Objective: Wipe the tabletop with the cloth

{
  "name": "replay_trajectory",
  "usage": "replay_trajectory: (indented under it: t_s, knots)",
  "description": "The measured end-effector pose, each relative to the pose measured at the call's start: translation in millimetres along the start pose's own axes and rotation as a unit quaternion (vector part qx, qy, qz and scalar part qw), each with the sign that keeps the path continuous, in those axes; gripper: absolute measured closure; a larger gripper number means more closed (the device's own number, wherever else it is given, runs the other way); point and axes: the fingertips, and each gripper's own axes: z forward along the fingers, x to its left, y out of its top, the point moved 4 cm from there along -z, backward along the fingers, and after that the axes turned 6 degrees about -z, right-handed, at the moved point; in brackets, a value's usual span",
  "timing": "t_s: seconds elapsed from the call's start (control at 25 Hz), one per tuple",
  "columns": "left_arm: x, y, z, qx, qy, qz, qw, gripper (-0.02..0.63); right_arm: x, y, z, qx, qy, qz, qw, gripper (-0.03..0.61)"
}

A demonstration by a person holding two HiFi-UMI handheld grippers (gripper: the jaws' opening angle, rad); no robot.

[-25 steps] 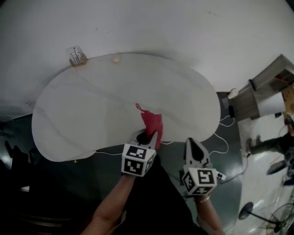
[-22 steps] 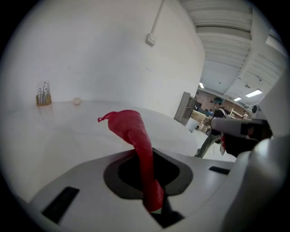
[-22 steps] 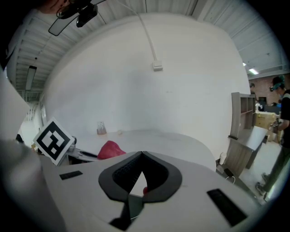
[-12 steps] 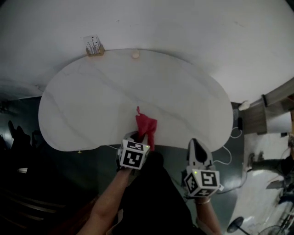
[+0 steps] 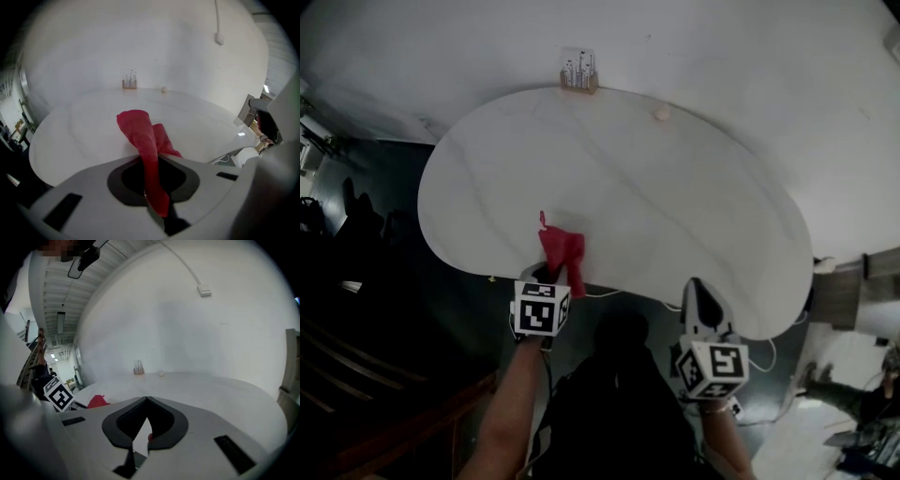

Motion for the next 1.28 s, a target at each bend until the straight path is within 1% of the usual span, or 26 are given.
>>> replay_trajectory:
  t_s: [0.16, 0.32, 0.4, 0.48, 0.56, 0.68, 0.8, 0.96, 1.04, 1.12, 1.2, 1.28]
  knots:
    - [51, -11, -18, -0.005, 0.036, -0.034, 0.9988, 0.569, 19, 1, 12, 0.003, 0.014, -0.011, 1.0, 0.575]
    - [83, -19, -30, -0.005, 0.053, -0.056, 0.997, 0.569, 30, -5, 17, 0.008, 0.009, -0.011, 1.0, 0.575]
    - [88, -14, -38, -0.015, 0.05, -0.064, 0.9966, 0.569, 32, -6, 17, 0.01, 0.005, -0.011, 1.0, 0.575]
    - [81, 0, -42, -0.031, 0.029, -0.069, 0.9967, 0.569, 29, -6, 16, 0.012, -0.002, -0.008, 1.0, 0.575]
    - [62, 20, -41, -0.041, -0.008, -0.058, 0.9974, 0.569, 22, -7, 14, 0.014, -0.014, -0.003, 1.0, 0.575]
    - [15, 50, -30, -0.045, -0.086, -0.035, 0.9946, 0.569, 9, -7, 10, 0.014, -0.037, 0.005, 0.999, 0.575]
    - [-45, 74, -12, -0.037, -0.159, -0.006, 0.9865, 0.569, -8, -4, 3, 0.009, -0.061, 0.012, 0.998, 0.575]
    - [-131, 94, 17, -0.012, -0.236, 0.05, 0.9705, 0.569, -32, -1, -7, 0.004, -0.099, 0.026, 0.995, 0.575]
    - [-170, 97, 32, 0.004, -0.262, 0.076, 0.962, 0.569, -46, -4, -11, 0.005, -0.116, 0.032, 0.993, 0.575]
    - [-201, 96, 46, 0.023, -0.28, 0.097, 0.9549, 0.569, -57, -5, -15, 0.006, -0.132, 0.04, 0.99, 0.575]
    - [-223, 91, 60, 0.045, -0.282, 0.118, 0.9512, 0.569, -66, -5, -18, 0.007, -0.143, 0.045, 0.989, 0.575]
    - [-233, 89, 74, 0.061, -0.264, 0.144, 0.9518, 0.569, -73, -3, -17, 0.007, -0.147, 0.047, 0.988, 0.575]
